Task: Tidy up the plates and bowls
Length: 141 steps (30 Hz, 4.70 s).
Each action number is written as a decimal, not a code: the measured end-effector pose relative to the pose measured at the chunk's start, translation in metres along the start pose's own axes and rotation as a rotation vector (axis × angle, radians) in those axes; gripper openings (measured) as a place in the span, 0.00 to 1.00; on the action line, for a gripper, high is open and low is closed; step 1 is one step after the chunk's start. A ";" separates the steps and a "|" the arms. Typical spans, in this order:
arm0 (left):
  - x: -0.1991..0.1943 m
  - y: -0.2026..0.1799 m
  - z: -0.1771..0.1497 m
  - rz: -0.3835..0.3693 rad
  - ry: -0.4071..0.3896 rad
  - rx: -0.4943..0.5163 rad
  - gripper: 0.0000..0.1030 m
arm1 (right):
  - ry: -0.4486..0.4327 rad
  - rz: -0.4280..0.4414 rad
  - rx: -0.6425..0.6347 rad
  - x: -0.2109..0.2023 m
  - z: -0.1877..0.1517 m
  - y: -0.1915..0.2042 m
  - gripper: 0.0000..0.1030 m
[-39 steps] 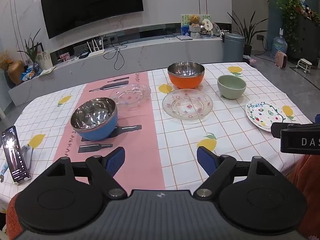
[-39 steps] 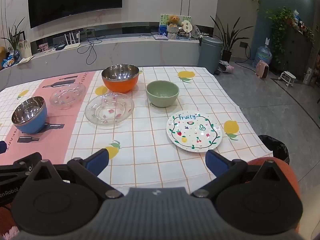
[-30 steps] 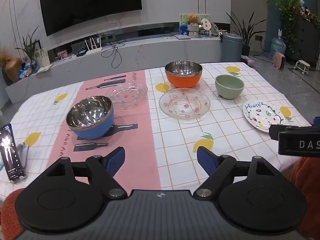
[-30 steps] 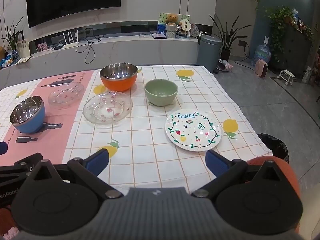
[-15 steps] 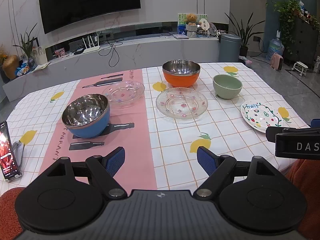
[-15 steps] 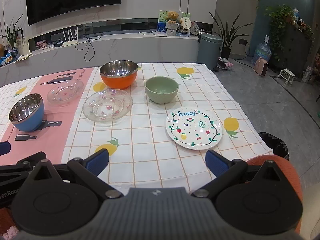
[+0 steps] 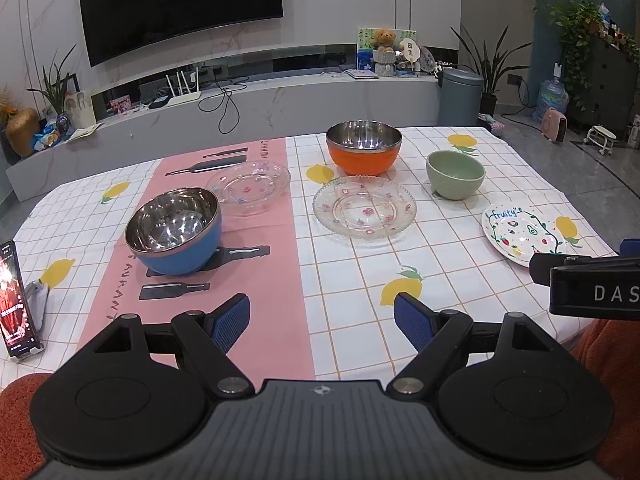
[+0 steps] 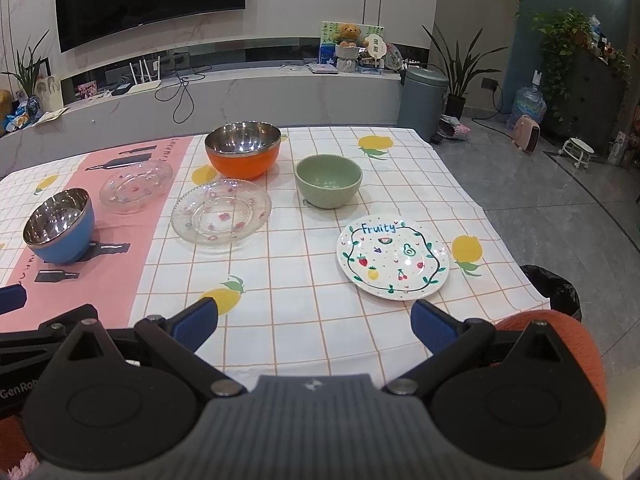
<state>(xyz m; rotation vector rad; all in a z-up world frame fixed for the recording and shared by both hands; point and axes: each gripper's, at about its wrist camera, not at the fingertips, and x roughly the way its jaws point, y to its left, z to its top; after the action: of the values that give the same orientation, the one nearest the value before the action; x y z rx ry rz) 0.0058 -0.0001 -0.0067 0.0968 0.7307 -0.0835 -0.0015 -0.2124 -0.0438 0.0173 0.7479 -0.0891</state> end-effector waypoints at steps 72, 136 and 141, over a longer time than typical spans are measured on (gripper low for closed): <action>-0.003 0.006 0.019 -0.065 -0.096 -0.007 0.74 | -0.328 0.154 0.029 -0.013 0.000 -0.018 0.98; 0.240 0.052 0.080 -0.248 0.167 -0.245 0.13 | 0.140 0.296 0.134 0.279 0.090 0.016 0.10; 0.233 0.052 0.083 -0.215 0.193 -0.227 0.12 | 0.184 0.307 0.140 0.275 0.094 0.015 0.06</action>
<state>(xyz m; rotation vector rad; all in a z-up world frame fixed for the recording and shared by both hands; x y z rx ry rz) 0.2390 0.0315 -0.0981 -0.1937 0.9368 -0.1972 0.2649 -0.2222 -0.1621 0.2760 0.9135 0.1547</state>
